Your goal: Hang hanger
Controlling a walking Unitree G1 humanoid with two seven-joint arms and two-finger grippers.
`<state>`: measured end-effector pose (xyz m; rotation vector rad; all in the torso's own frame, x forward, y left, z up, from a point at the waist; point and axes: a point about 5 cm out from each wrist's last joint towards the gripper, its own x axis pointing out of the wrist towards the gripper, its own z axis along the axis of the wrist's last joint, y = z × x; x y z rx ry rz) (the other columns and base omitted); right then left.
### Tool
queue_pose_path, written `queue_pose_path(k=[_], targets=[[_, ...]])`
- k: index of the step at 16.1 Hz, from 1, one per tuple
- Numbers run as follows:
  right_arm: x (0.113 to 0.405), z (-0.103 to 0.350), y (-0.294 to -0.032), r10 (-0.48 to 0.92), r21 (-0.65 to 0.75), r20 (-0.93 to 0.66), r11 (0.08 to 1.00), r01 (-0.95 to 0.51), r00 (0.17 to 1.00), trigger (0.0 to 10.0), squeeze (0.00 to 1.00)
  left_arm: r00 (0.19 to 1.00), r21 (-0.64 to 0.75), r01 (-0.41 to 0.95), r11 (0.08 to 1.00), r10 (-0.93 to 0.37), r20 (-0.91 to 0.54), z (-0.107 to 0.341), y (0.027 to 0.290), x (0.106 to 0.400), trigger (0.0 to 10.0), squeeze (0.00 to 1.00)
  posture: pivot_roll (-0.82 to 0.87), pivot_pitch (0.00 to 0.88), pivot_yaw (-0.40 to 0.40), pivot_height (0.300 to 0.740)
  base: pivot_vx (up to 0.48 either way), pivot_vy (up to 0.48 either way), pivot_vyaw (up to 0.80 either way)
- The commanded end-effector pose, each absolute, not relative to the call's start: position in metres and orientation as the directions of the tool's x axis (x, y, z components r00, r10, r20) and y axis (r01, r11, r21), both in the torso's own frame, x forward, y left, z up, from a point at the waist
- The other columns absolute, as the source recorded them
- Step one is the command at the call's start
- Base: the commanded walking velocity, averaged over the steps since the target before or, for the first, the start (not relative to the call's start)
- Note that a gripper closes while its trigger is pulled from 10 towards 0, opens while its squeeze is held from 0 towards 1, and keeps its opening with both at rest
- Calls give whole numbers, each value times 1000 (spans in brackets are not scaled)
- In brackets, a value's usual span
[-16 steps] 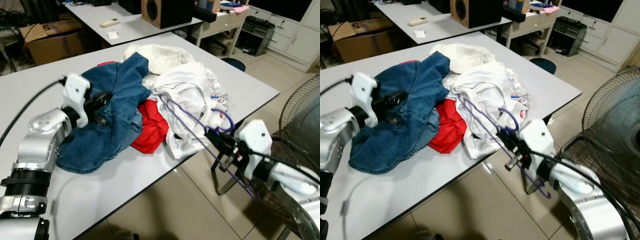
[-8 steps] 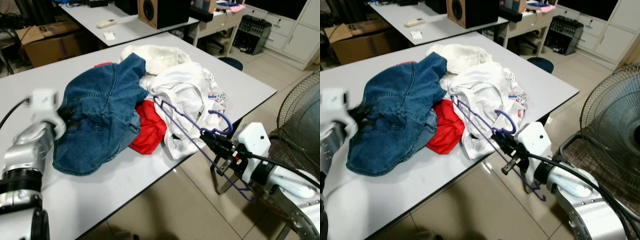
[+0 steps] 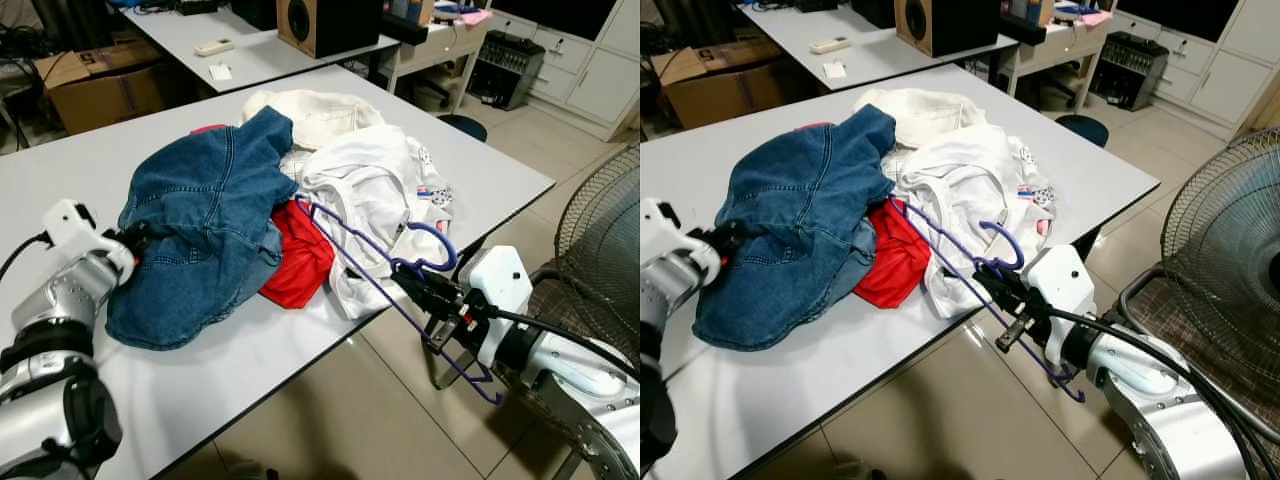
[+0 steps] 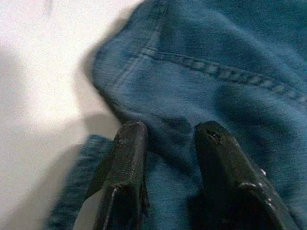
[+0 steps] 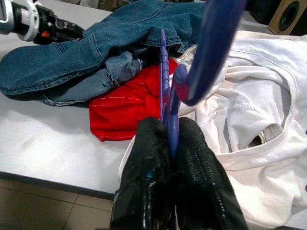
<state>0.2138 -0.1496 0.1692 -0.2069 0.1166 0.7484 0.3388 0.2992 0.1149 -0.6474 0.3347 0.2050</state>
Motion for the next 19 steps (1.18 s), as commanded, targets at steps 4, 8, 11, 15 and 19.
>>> queue_pose_path(k=[4, 8, 11, 15, 19], targets=[[213, 175, -146, 679, -155, -157, 700, -697, 717, 10000, 0, 939, -700, -275, 659, 29, -342, 120, 284, 351, 10000, 1000, -23, 0, 22, 740, 0, 0, 0], [213, 176, -145, 684, -157, -155, 696, -701, 713, 10000, 0, 927, -725, -295, 622, 2, -375, 116, 271, 355, 10000, 1000, -26, 0, 24, 740, 0, 0, 0], [213, 176, -144, 688, -160, -156, 690, -706, 709, 10000, 0, 910, -719, -300, 627, -38, -413, 108, 261, 355, 10000, 816, -29, 0, 28, 740, 0, 0, 0], [213, 175, -144, 691, -161, -158, 687, -709, 706, 10000, 0, 905, -714, -284, 640, -67, -420, 106, 256, 355, 0, 0, -27, 0, 29, 740, 0, 0, 0], [214, 175, -144, 692, -161, -159, 685, -710, 704, 10000, 0, 908, -726, -267, 633, -88, -411, 107, 252, 356, 0, 0, -23, 0, 27, 740, 0, 0, 0]])
